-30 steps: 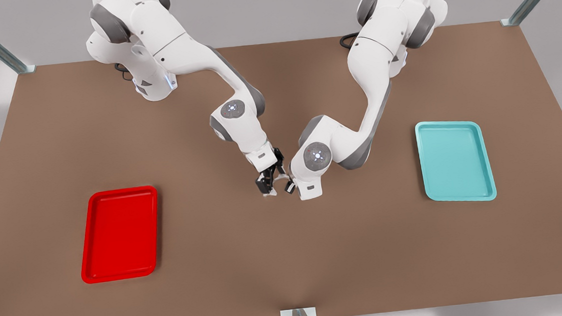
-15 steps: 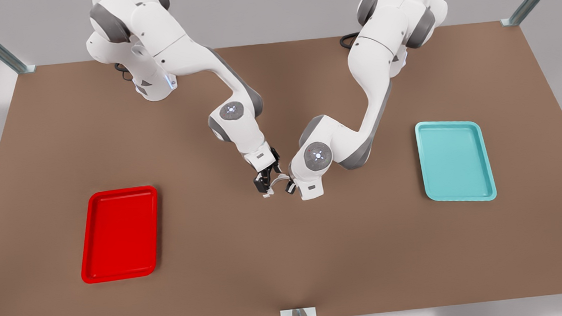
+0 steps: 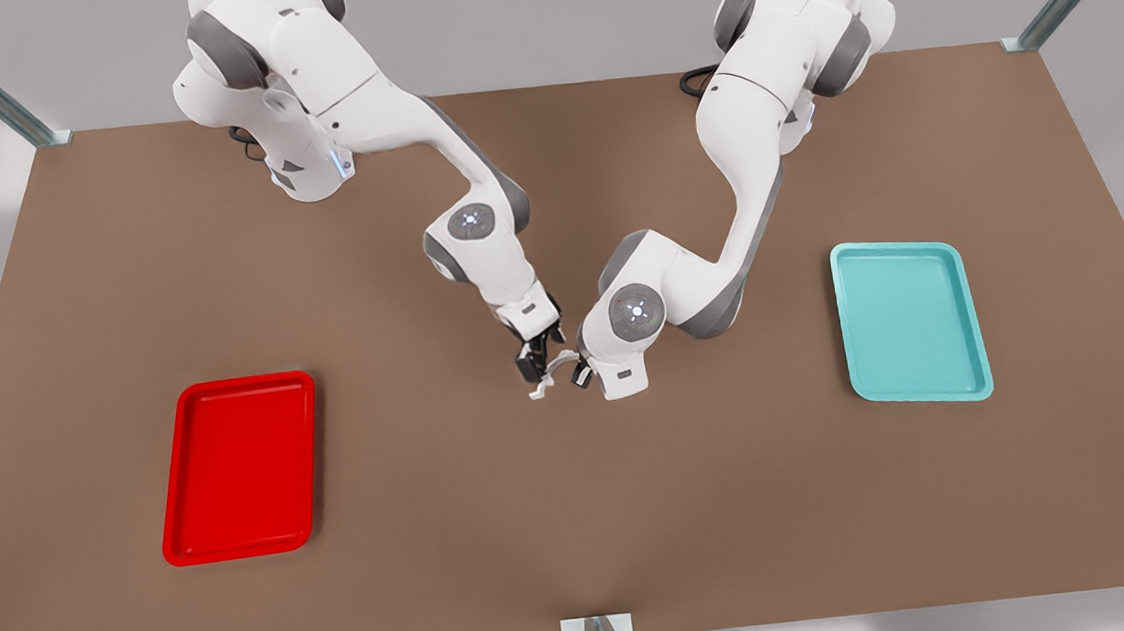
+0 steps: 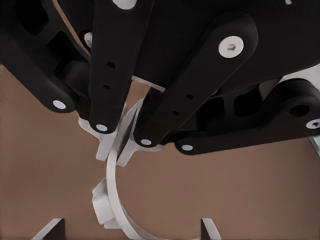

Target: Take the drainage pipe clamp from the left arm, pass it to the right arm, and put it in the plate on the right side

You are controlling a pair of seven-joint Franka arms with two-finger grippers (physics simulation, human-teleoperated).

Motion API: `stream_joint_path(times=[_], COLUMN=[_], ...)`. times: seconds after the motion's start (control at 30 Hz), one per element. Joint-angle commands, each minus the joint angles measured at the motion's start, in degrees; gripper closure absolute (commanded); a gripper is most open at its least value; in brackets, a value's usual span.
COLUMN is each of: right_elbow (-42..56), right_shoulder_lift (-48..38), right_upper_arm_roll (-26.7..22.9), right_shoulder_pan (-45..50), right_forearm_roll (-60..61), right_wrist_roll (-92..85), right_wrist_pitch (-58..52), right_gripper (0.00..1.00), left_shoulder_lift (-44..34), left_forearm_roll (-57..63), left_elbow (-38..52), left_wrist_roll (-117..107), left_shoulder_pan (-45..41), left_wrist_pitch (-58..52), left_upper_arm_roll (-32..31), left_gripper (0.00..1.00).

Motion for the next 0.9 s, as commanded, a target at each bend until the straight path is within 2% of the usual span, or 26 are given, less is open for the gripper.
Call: stream_joint_path(times=[0.0, 0.27, 0.43, 0.87], right_elbow=[0.36, 2.38, 0.98, 4.40], right_shoulder_lift=[-0.68, -1.47, -1.56, 4.41], right_upper_arm_roll=[0.02, 0.02, 0.11, 1.34], right_shoulder_pan=[-0.02, -1.42, -1.86, -2.65], right_forearm_roll=[-0.02, -1.76, -10.65, -10.65], right_wrist_roll=[-5.73, -25.32, -26.20, -26.29], right_wrist_pitch=[0.04, -0.31, 0.04, 2.76], right_gripper=[0.00, 0.00, 0.00, 0.00], left_shoulder_lift=[-0.08, -0.17, -0.08, -0.17], left_forearm_roll=[0.00, 0.00, 0.00, -0.09], left_elbow=[0.10, 0.01, 0.10, 0.10], left_wrist_roll=[-1.81, -1.89, -1.89, -2.42], left_shoulder_pan=[-0.02, -0.02, -0.20, -0.11], left_wrist_pitch=[0.09, 0.01, 0.09, -0.08], left_upper_arm_roll=[-0.01, -0.01, -0.01, -0.01], left_gripper=[0.79, 0.79, 0.79, 0.79])
